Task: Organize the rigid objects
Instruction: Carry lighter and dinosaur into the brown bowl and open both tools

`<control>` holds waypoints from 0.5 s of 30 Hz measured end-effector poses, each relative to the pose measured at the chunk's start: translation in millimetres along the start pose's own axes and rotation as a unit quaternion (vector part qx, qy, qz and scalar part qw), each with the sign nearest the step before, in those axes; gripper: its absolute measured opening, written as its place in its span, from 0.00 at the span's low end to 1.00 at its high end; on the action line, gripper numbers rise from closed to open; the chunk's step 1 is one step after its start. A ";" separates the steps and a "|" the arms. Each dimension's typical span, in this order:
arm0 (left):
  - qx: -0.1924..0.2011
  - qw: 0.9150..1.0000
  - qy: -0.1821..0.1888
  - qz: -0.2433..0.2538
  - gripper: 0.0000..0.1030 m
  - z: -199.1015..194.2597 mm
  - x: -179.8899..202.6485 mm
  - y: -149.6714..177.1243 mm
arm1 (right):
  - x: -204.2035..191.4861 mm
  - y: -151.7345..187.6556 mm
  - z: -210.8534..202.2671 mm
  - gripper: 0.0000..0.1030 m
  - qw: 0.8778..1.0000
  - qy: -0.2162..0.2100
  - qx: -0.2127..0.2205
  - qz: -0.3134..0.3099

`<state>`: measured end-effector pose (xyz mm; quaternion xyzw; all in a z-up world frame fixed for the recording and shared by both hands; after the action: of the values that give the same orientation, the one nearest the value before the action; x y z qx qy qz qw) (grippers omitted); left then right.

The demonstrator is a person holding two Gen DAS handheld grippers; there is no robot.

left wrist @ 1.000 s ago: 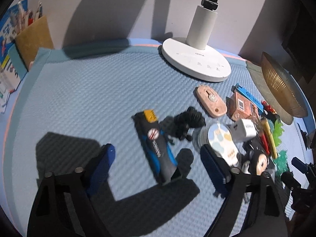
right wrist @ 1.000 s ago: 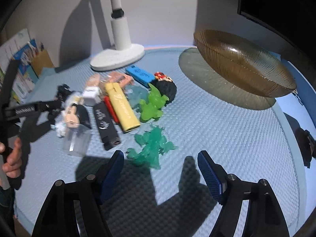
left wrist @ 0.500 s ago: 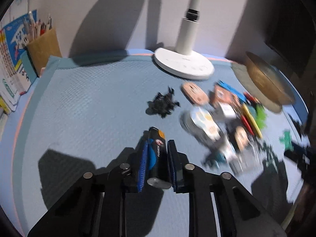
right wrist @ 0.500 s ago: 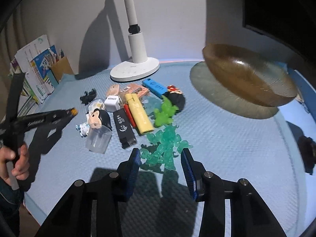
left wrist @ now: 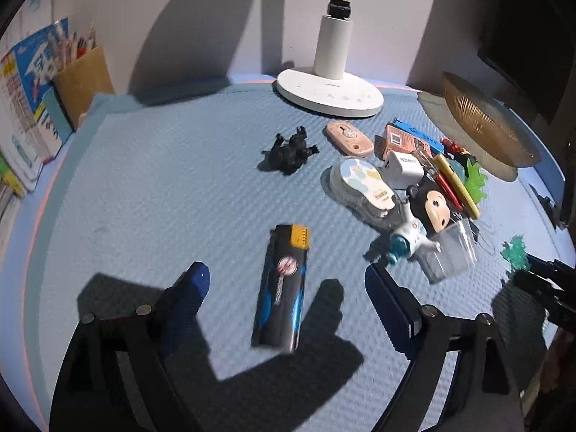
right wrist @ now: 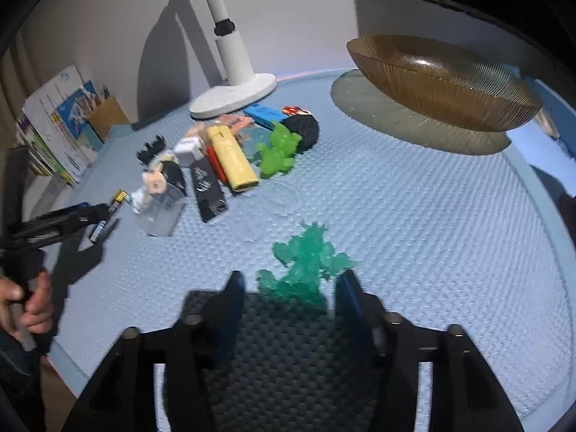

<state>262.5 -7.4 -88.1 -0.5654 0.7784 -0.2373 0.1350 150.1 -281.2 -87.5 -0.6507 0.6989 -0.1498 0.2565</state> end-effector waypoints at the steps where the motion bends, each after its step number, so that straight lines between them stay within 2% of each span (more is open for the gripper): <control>1: -0.007 1.000 0.007 0.002 0.59 4.5 2.6 -1.5 | -1.3 -0.6 0.5 0.59 1.000 0.001 0.001 0.000; 2: -0.020 1.000 0.013 0.000 0.47 11.2 5.4 -2.1 | -2.7 -0.4 1.4 0.59 1.000 0.007 0.000 -0.002; 3: -0.023 1.000 0.004 0.002 0.43 14.5 7.8 -2.1 | -4.8 -0.3 3.1 0.59 1.000 0.015 0.000 -0.004; 5: -0.012 0.999 -0.019 0.024 0.29 13.0 18.0 0.4 | -8.6 -0.4 4.9 0.58 1.000 0.027 0.003 -0.008; 6: -0.009 0.999 -0.019 0.029 0.19 10.9 21.0 2.1 | -13.0 -0.1 6.1 0.54 0.999 0.043 0.007 -0.015; 7: -0.009 1.000 -0.011 0.027 0.19 8.2 23.1 4.0 | -16.1 -0.2 7.0 0.41 0.998 0.058 0.007 -0.022; 9: -0.001 1.000 0.003 0.019 0.19 -1.1 25.3 7.2 | -22.8 1.0 5.7 0.39 0.996 0.074 0.012 -0.044; 11: 0.019 0.999 0.013 0.022 0.19 -18.7 29.6 5.3 | -21.2 0.0 -2.6 0.39 0.998 0.042 0.019 -0.036; 13: 0.040 0.999 0.024 0.027 0.19 -39.2 37.0 -2.5 | -17.4 -8.2 -20.9 0.39 0.998 0.023 0.042 -0.031; 15: 0.068 0.996 0.036 0.040 0.19 -61.9 50.5 -18.1 | -11.5 -24.5 -45.7 0.39 0.996 0.038 0.077 -0.033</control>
<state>231.3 -46.1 -23.0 -0.5148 0.7867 -0.3041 0.1539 145.4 -278.2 -34.7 -0.6458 0.6725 -0.2359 0.2738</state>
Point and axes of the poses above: each gripper's, at about its wrist camera, not at the fingertips, and z roughly the way its jaws point, x to its right, y to its underside, the point moved 1 cm from there along z, roughly the way its jaws point, and after that the axes turned 4 degrees about -x, right-handed, at the moved point
